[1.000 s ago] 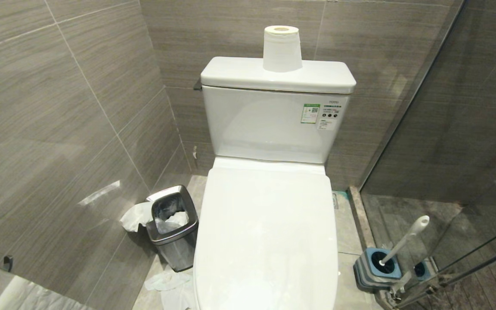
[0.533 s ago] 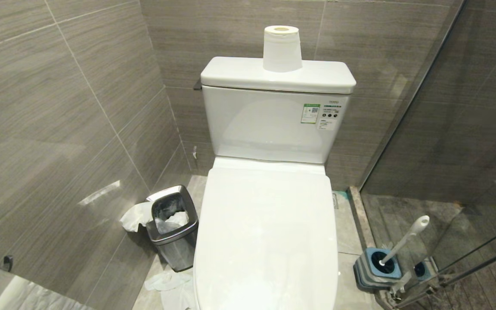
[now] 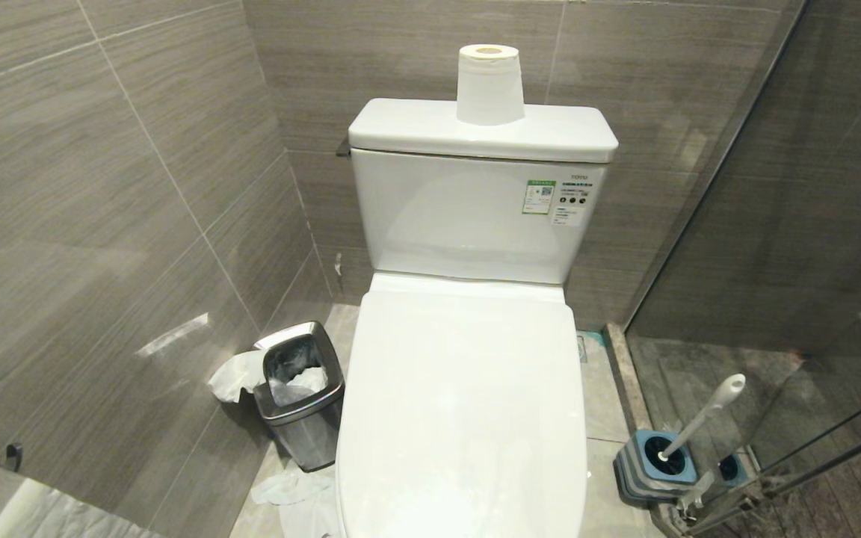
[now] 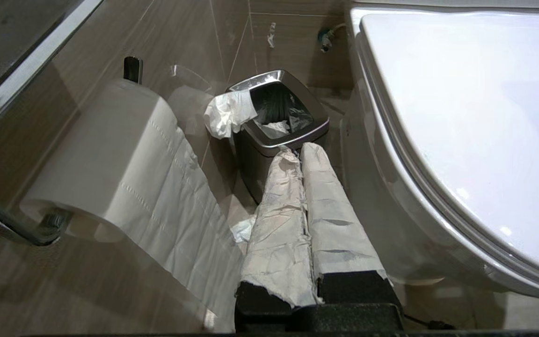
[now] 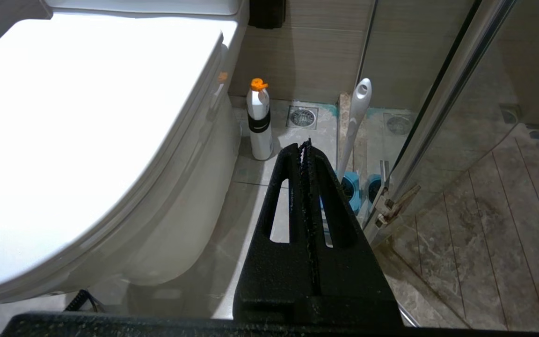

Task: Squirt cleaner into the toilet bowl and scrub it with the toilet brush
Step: Use the left hand to lift the toilet lid slightly

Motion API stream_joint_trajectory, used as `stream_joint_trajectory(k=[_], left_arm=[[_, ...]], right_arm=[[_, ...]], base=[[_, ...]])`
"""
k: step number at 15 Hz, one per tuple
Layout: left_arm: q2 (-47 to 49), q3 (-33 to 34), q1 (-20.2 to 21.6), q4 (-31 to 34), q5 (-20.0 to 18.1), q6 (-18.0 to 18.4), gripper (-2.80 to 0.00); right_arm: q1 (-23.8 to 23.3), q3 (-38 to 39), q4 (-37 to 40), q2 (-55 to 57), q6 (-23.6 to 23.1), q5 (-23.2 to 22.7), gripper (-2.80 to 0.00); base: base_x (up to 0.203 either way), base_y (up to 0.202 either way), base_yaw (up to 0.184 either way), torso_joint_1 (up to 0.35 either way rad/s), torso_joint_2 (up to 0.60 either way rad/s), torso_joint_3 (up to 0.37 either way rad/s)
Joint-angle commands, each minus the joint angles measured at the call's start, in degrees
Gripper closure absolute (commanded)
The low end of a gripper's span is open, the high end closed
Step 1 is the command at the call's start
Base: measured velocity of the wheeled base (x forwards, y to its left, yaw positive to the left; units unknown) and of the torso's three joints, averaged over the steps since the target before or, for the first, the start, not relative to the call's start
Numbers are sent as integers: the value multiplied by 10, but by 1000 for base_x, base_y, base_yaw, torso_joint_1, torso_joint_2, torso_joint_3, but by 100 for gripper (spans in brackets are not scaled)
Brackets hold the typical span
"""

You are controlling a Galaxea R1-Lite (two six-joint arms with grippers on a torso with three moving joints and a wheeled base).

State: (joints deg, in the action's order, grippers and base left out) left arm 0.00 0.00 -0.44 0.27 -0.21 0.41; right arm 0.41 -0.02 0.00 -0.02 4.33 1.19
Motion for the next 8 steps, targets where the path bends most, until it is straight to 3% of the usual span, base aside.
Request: stream_joint_trajectory(k=[1,5,8], left_arm=[[0,1,1,0,0,-1,0],[0,2,0,0,0,-1,0],[0,-2,1,-2,-4,24,0]], right_arm=[[0,-1,0,0,1,0,0],[0,0,0,0,1,0,0],[0,0,0,0,1,0,0]], base=[[0,0,0,0,0,0],[0,0,0,0,0,0],[0,0,0,0,0,0]])
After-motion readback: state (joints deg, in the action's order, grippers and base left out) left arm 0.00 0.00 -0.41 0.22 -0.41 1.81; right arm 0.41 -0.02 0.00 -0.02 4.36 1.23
